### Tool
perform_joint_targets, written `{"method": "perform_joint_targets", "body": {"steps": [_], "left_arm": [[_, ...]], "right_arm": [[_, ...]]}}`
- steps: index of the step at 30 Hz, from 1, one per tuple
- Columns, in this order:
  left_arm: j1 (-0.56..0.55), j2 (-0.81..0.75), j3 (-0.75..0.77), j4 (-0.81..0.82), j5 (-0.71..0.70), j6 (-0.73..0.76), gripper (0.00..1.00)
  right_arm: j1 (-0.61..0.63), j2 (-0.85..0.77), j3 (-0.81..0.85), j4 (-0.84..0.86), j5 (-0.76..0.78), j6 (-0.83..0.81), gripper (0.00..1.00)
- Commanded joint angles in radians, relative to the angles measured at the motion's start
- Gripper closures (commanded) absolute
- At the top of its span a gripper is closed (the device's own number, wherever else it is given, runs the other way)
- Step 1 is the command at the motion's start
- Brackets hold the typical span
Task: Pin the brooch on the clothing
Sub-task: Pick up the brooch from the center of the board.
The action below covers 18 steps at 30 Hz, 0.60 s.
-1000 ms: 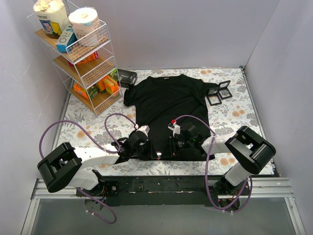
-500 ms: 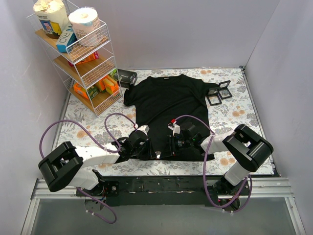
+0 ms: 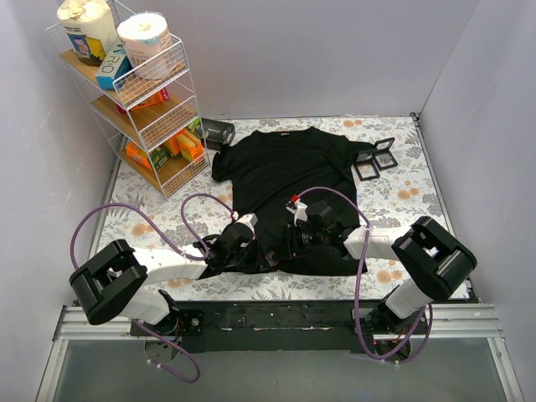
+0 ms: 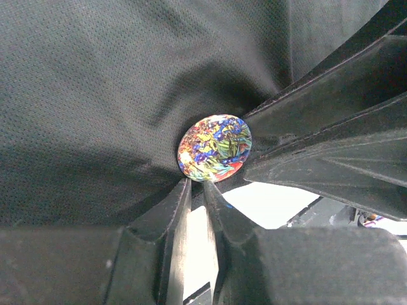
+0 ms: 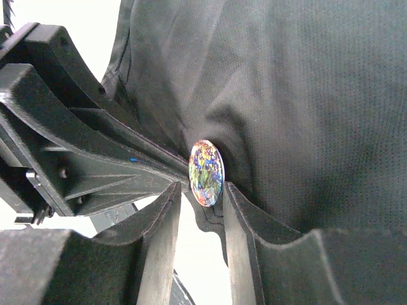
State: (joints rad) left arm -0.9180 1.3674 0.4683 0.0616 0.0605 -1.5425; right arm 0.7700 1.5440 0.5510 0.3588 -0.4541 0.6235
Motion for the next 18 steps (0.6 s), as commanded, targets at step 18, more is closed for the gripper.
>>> {"method": "perform_joint_targets", "body": {"steps": [18], "left_arm": [[-0.005, 0.047, -0.031, -0.095, -0.013, 0.021, 0.87]], "right_arm": [[0.009, 0.071, -0.005, 0.141, -0.061, 0.005, 0.74]]}}
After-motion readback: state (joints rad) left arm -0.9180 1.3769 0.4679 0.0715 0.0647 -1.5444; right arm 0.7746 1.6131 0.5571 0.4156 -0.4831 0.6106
